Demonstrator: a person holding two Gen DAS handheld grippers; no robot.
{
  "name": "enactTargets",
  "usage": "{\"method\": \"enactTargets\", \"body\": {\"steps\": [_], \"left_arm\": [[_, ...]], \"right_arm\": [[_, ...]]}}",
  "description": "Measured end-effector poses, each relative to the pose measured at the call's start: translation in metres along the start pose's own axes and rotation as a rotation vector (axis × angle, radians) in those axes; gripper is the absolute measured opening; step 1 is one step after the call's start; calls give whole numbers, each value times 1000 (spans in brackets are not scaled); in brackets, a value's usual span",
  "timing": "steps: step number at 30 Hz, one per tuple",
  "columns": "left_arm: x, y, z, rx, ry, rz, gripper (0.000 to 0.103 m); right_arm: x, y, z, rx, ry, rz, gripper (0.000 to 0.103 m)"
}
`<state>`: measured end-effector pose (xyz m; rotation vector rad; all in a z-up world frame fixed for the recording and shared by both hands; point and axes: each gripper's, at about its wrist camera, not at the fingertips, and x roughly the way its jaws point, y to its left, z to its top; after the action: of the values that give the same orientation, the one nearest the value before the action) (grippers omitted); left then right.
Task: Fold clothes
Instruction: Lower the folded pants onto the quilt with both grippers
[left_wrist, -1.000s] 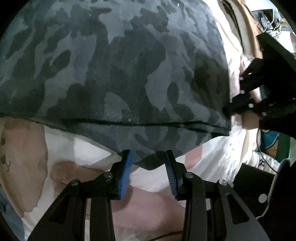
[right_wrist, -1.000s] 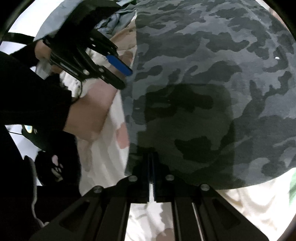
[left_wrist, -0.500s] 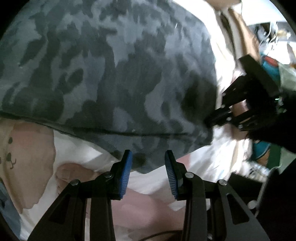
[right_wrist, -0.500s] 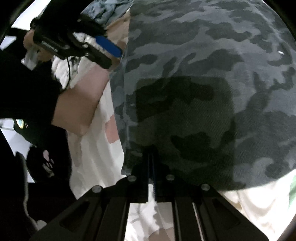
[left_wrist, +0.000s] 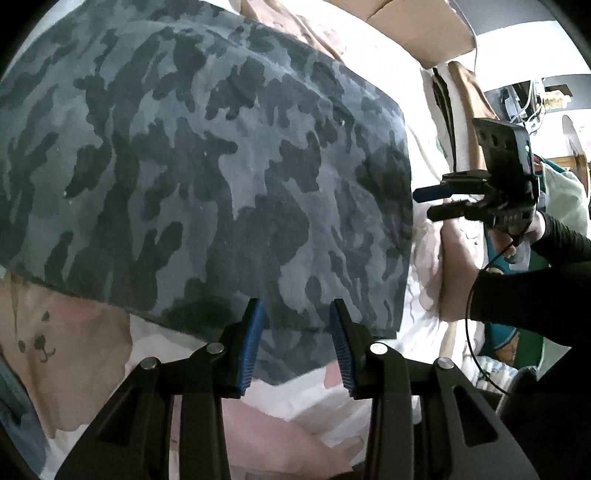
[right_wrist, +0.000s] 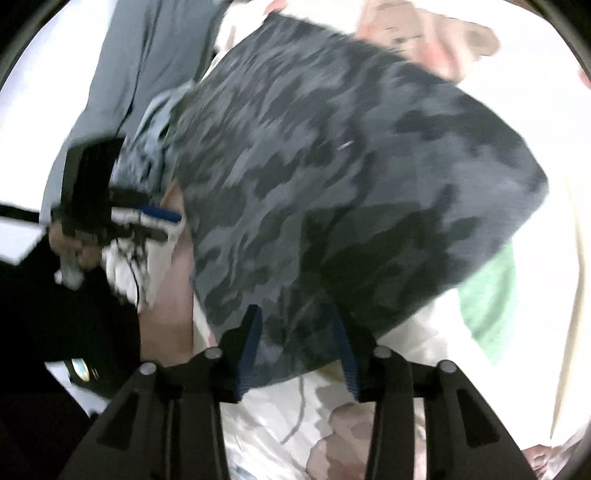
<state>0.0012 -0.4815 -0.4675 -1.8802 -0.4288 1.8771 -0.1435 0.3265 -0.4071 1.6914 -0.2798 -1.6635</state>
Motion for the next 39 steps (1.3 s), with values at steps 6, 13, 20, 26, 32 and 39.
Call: {"method": "enactTargets", "body": {"steps": [6, 13, 20, 26, 32, 39], "left_arm": [[4, 9, 4, -40, -17, 10, 37], [7, 16, 8, -59, -26, 18, 41], [7, 24, 12, -84, -40, 35, 64], [7, 24, 15, -76, -31, 79, 64], [5, 28, 16, -88, -27, 85, 64], [5, 34, 12, -104, -37, 75, 64]], "right_arm": [[-13, -38, 7, 146, -63, 12, 39], [-21, -58, 7, 203, -85, 7, 39], [-28, -84, 4, 299, -123, 10, 39], [-15, -103, 9, 385, -150, 78, 39], [-17, -116, 10, 451, -183, 150, 18], [-14, -127, 12, 514, -205, 221, 14]]}}
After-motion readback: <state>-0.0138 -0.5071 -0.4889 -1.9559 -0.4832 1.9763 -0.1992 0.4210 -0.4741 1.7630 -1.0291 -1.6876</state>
